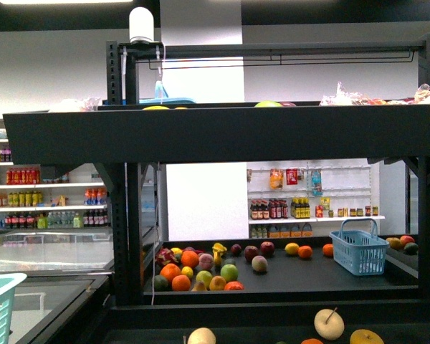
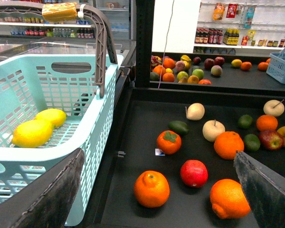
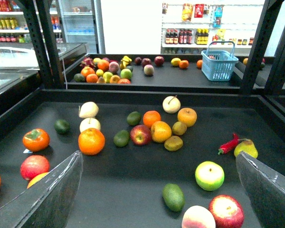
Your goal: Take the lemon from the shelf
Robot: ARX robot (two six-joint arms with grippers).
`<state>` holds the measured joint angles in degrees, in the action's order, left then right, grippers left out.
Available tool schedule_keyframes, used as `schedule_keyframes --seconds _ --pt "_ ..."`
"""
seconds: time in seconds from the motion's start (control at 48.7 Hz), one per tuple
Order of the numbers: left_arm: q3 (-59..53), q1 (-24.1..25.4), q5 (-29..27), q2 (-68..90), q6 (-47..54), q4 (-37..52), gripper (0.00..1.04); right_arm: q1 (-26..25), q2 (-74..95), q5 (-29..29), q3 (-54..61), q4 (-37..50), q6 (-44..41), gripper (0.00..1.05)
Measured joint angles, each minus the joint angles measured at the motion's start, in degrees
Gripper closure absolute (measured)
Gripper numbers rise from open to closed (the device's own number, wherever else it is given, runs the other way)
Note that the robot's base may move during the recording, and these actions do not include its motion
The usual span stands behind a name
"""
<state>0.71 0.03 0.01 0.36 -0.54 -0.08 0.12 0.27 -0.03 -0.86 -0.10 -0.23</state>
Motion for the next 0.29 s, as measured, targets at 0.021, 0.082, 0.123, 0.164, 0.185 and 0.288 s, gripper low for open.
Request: schedule_keyframes --seconds 0.021,0.082,0.123,0.164,0.185,0.288 --pt "0.0 0.0 0.0 0.0 0.0 0.0 0.08 0.0 0.0 0.0 0.0 0.0 0.0 0.08" --pt "0.0 0.0 0.0 0.0 0.0 0.0 0.08 0.0 0.0 0.0 0.0 0.0 0.0 0.08" --pt "0.0 0.0 0.0 0.0 0.0 0.0 0.08 0.0 0.0 0.0 0.0 0.0 0.0 0.08" --pt "0.0 0.0 0.0 0.0 0.0 0.0 0.08 0.0 0.0 0.0 0.0 0.0 0.0 0.08" --pt "0.0 0.0 0.0 0.0 0.0 0.0 0.08 0.0 0.0 0.0 0.0 0.0 0.0 0.08" --pt "0.0 0.0 0.0 0.0 0.0 0.0 0.08 0.0 0.0 0.0 0.0 0.0 0.0 0.08"
